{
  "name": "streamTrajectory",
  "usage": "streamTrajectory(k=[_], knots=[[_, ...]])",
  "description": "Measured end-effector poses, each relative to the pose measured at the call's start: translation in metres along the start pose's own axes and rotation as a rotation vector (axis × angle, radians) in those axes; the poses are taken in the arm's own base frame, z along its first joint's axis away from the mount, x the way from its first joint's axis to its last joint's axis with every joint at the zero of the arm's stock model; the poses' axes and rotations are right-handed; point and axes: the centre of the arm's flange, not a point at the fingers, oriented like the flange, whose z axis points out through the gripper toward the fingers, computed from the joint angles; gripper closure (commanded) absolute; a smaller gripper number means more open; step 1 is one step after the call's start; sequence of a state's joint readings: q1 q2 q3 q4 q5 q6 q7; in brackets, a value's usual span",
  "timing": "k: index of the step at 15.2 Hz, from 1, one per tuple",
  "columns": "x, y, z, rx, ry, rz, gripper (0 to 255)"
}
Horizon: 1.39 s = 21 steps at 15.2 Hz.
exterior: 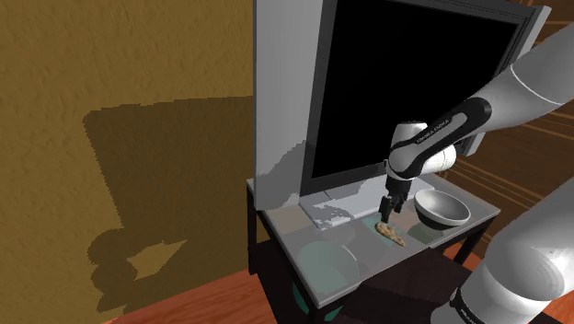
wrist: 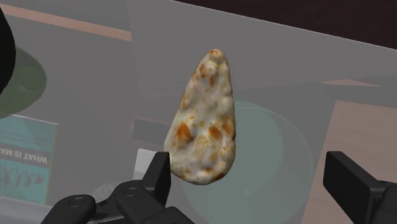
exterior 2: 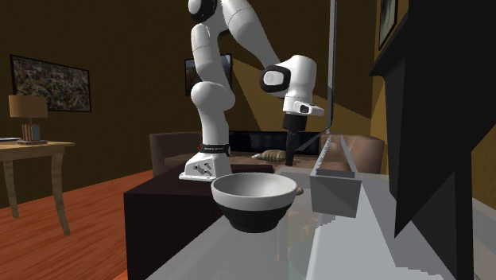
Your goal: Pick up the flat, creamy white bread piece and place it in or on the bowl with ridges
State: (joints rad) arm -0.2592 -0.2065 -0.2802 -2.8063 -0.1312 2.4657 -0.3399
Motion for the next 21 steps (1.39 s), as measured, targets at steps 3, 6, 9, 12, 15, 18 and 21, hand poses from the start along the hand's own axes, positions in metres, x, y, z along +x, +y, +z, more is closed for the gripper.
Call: streamTrajectory(k=[3, 6, 9, 12, 15, 18, 21], knots=[[0.005, 0.021, 0.034, -0.001, -0.017, 0.017, 0], [0.005, 0.027, 0.054, -0.003, -0.021, 0.022, 0], [0.004, 0.027, 0.070, -0.003, -0.022, 0.023, 0], [0.005, 0.028, 0.082, -0.003, -0.022, 0.023, 0], [0.004, 0.028, 0.083, -0.003, -0.021, 0.023, 0], [0.004, 0.028, 0.083, -0.003, -0.021, 0.023, 255], [0.004, 0.028, 0.083, -0.003, -0.021, 0.023, 255]])
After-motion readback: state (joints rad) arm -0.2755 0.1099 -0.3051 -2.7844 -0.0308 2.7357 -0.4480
